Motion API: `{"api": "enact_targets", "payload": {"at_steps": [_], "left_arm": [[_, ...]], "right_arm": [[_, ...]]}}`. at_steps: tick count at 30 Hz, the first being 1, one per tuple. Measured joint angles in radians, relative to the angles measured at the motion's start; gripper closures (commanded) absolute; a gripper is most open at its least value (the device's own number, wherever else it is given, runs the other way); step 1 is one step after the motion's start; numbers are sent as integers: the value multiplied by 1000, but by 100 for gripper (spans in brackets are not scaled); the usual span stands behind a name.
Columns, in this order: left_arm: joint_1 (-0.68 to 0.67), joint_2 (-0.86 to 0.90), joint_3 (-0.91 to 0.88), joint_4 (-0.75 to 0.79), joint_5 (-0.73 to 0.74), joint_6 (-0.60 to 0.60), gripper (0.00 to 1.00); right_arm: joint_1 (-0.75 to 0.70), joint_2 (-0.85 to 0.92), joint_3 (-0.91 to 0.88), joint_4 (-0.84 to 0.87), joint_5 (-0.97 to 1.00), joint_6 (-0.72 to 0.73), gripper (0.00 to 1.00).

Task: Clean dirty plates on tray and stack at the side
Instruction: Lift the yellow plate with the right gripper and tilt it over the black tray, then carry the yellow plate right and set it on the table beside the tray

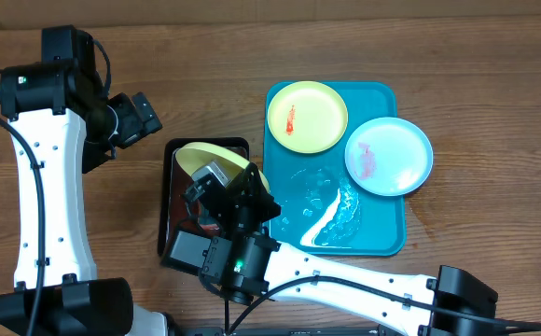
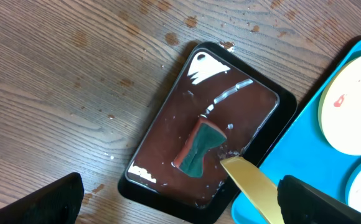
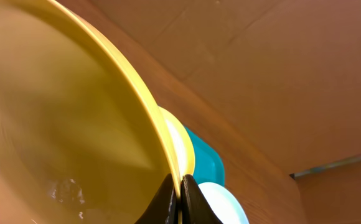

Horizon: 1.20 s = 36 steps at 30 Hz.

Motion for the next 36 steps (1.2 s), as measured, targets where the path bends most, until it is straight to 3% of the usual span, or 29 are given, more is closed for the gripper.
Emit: {"api": "enact_targets", "payload": {"at_steps": [28, 31, 36], "left_arm": [[0, 0, 0, 0, 0, 0, 0], [0, 0, 0, 0, 0, 0, 0], [0, 0, 0, 0, 2, 0, 0]], "right_arm": [[-6, 0, 0, 1, 8, 26, 96], [-47, 0, 0, 10, -86, 64, 96], [-245, 0, 2, 44, -458, 93, 96]]}}
